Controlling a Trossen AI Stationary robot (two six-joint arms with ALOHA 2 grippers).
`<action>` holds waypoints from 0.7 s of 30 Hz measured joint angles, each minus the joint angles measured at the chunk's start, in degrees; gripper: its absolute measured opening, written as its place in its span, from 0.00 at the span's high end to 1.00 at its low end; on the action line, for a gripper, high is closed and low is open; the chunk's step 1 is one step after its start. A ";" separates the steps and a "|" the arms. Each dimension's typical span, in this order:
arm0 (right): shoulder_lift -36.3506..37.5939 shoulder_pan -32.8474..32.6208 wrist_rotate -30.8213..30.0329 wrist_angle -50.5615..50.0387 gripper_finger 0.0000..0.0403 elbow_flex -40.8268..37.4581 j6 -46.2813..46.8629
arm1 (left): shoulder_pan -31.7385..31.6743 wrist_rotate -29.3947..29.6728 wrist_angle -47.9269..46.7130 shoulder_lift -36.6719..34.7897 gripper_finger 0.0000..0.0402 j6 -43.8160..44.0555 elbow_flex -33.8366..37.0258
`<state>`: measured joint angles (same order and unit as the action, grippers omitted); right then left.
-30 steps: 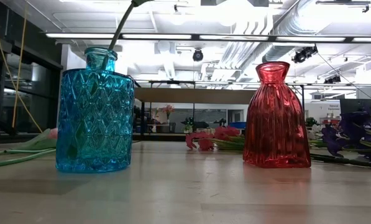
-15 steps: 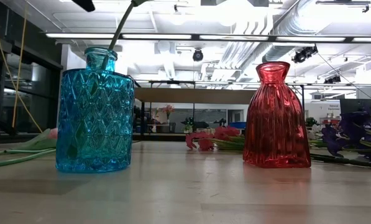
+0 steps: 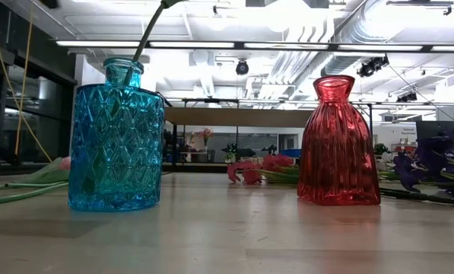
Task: Pick and place flowers into a vace then onto a shelf
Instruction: Put the pink tulip into the blue transparent vase
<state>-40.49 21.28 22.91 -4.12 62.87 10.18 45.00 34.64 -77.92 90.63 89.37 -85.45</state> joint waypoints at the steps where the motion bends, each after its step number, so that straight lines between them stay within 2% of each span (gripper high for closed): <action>1: 0.00 0.01 -0.03 0.02 0.12 0.00 -0.20 | 1.07 0.75 -1.36 0.08 0.21 2.19 0.00; 5: 0.00 0.02 -0.11 0.02 0.12 0.00 -0.67 | 4.18 4.24 -5.74 0.13 0.21 8.98 0.04; 8: 0.00 0.02 -0.21 0.02 0.12 0.00 -1.34 | 5.13 5.95 -7.00 0.17 0.21 10.73 0.04; 17: 0.00 0.01 -0.23 0.00 0.12 0.00 -1.32 | 4.89 10.53 -10.47 0.31 0.21 2.69 0.13; 21: 0.00 0.00 -0.23 -0.06 0.12 0.00 -1.29 | 4.89 11.56 -10.92 0.31 0.21 4.32 2.78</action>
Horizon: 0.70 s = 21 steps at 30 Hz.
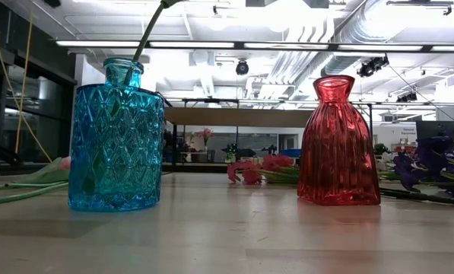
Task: Pick and place flowers into a vace then onto a shelf
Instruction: Put the pink tulip into the blue transparent vase
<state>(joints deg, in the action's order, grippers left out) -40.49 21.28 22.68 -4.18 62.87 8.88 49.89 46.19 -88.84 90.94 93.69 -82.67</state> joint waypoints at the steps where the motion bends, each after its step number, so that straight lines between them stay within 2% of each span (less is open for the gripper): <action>1: 0.00 0.00 0.00 -0.04 0.12 0.00 0.00 | 0.02 0.00 -0.28 0.00 0.21 1.34 1.02; 12: 0.00 0.00 0.00 -0.32 0.12 0.00 0.02 | 0.68 -6.84 2.31 0.04 0.21 20.53 16.24; 21: 0.00 0.00 0.00 -0.32 0.12 0.00 0.04 | 0.76 -12.20 9.16 0.04 0.21 22.12 18.23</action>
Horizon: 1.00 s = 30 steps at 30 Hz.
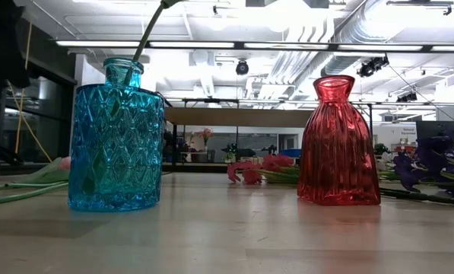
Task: Pick and place flowers into a vace then onto a shelf
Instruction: Put the pink tulip into the blue transparent vase
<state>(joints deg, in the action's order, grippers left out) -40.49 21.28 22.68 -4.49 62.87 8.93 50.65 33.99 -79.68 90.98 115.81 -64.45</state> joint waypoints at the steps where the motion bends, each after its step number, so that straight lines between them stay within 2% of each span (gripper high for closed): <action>1: 0.00 0.00 0.00 0.00 0.12 0.00 -0.01 | 0.00 -0.09 1.11 0.00 0.21 -0.02 0.00; 14: 0.00 0.00 0.00 0.00 0.12 0.00 0.00 | -0.02 -0.07 3.16 0.00 0.21 -0.25 0.00; 19: 0.00 -0.02 0.02 0.00 0.12 0.00 0.06 | -1.88 -0.59 4.12 0.00 0.21 4.76 0.00; 23: 0.00 -0.02 0.01 -0.01 0.12 0.00 0.04 | -4.25 -3.58 7.12 0.00 0.21 6.92 0.00; 27: 0.00 -0.02 0.02 -0.02 0.12 0.00 0.06 | -7.07 -8.18 10.58 0.00 0.21 4.31 0.02; 30: 0.00 -0.02 0.02 -0.01 0.12 0.00 0.04 | -8.76 -9.01 11.22 0.00 0.21 2.65 0.02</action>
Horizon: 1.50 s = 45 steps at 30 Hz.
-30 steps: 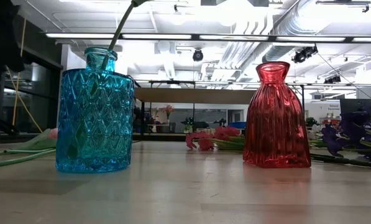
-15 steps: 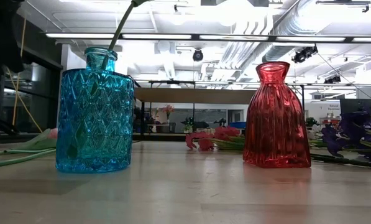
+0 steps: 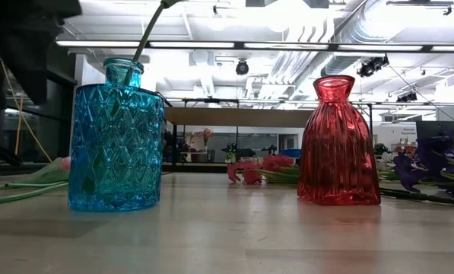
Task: Pick and place flowers into a vace then onto a shelf
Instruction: Put the pink tulip into the blue transparent vase
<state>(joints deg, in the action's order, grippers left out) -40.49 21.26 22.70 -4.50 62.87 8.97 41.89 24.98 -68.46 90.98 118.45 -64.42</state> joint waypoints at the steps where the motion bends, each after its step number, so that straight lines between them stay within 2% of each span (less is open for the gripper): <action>1: 0.00 0.00 0.00 -0.01 0.12 0.00 0.00 | -0.47 -0.06 0.14 0.00 0.21 -0.15 0.00; 6: 0.03 0.00 0.51 -0.03 0.12 0.00 0.14 | -1.19 -1.18 0.35 -0.02 0.21 -0.09 0.78; 8: 0.09 0.00 0.66 -0.03 0.12 0.00 0.15 | -1.01 -3.38 1.98 -0.02 0.21 1.02 3.05; 11: 0.09 0.00 0.67 -0.01 0.12 0.00 0.08 | -0.99 -6.77 8.07 -0.02 0.21 2.88 7.38; 14: 0.09 0.00 0.66 -0.03 0.12 0.00 0.02 | -0.99 -7.51 16.79 -0.02 0.21 2.76 11.30; 17: 0.09 0.00 0.66 -0.01 0.12 0.00 0.02 | -1.01 -7.51 20.80 -0.02 0.21 3.25 13.73; 28: 0.09 0.00 0.66 -0.01 0.12 0.00 0.03 | -1.01 -7.66 20.32 -0.02 0.21 5.05 15.93; 34: 0.07 0.00 0.63 -0.01 0.12 0.00 0.00 | -1.03 -8.29 16.97 -0.02 0.21 5.07 16.08; 45: 0.07 0.00 0.63 -0.01 0.12 0.00 1.14 | -1.05 -10.13 22.00 -0.24 0.21 7.42 20.50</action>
<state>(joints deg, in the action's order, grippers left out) -40.42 21.26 23.33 -4.51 62.87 10.11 40.84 14.85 -46.46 90.74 125.88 -43.92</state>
